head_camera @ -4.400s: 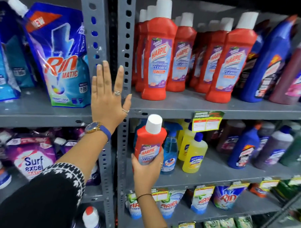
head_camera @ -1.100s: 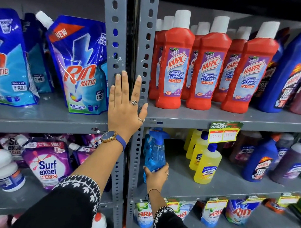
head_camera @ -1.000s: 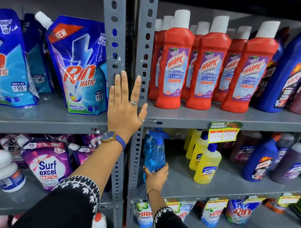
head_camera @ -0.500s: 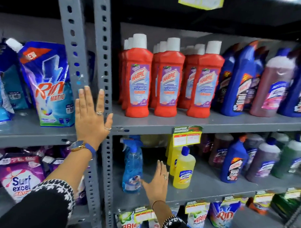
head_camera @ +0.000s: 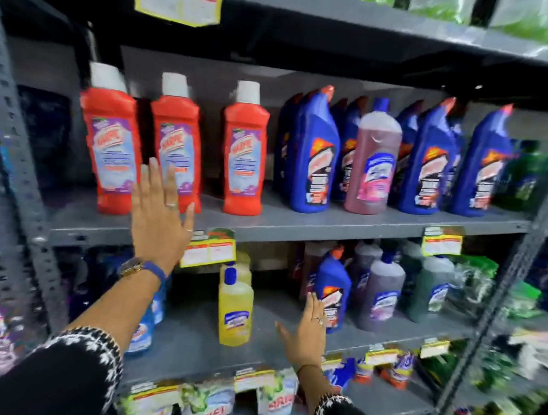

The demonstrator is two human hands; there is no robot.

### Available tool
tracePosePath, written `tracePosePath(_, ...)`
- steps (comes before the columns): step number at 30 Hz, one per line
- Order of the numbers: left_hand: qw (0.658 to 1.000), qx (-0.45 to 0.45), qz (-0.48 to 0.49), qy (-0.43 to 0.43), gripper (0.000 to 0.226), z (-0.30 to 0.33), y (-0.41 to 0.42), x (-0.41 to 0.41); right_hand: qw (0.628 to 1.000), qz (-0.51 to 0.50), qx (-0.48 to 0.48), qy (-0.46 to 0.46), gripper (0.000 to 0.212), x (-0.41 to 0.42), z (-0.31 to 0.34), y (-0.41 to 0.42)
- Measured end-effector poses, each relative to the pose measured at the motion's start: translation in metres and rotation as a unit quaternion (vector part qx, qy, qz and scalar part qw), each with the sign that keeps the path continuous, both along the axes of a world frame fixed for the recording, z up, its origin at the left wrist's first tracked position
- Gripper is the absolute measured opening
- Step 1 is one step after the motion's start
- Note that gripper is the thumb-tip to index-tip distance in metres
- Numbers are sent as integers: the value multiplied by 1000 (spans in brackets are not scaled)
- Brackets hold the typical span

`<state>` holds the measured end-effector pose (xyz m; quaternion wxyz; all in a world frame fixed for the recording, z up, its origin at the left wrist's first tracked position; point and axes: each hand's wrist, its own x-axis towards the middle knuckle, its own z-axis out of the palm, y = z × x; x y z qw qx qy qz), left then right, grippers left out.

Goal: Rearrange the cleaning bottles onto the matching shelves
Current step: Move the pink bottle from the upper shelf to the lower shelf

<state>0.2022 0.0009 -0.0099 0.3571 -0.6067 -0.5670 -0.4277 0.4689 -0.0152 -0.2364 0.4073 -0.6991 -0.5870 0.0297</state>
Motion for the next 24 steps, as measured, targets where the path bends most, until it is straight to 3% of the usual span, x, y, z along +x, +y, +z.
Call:
tracePosePath(8,998,-6,-45,45,72,13,13,153,988,-64,119,81,84,116,80,16)
tracePosePath(14,991,-78,-39,98,77,8,37,178,956,-64,245,152,75,159,162,38)
tracePosePath(18,989,-104,-45,92,81,-3,50,182,946,-16,272,176,73,163,214,64)
tracePosePath(20,990,-97,-43,93,82,-6,54,183,949,10,255,183,81,159,237,82)
tracePosePath(24,992,-78,-44,88,83,-7,54,183,961,12,187,205,120,147,269,112)
